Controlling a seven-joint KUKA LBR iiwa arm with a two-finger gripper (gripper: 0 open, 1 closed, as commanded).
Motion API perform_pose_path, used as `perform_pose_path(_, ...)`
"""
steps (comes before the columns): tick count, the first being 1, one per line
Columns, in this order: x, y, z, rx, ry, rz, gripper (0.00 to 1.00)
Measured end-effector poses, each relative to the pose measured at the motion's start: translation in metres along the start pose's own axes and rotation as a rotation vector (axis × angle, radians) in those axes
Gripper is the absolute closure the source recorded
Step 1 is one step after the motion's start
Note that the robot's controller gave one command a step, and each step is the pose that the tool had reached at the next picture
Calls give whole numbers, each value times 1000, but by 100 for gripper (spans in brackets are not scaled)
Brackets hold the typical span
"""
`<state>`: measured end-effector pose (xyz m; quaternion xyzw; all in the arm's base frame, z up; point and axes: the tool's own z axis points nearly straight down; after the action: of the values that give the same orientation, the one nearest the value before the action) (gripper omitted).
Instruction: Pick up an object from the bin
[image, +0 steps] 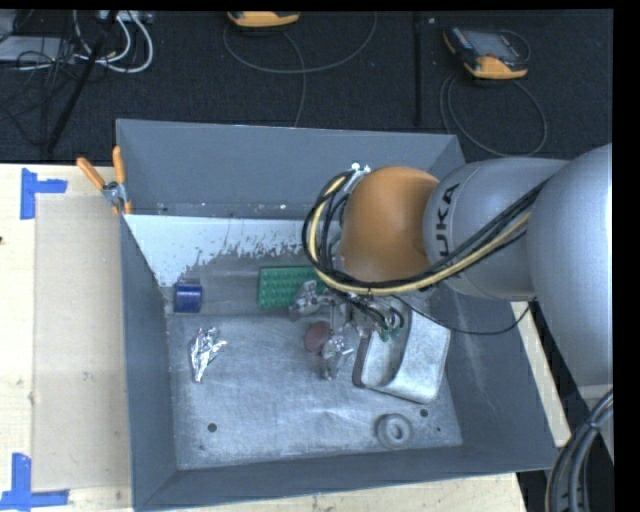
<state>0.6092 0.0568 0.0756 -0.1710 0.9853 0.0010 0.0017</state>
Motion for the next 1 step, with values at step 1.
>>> perform_pose_path(1,-3,0,-4,-1,-10,3,100)
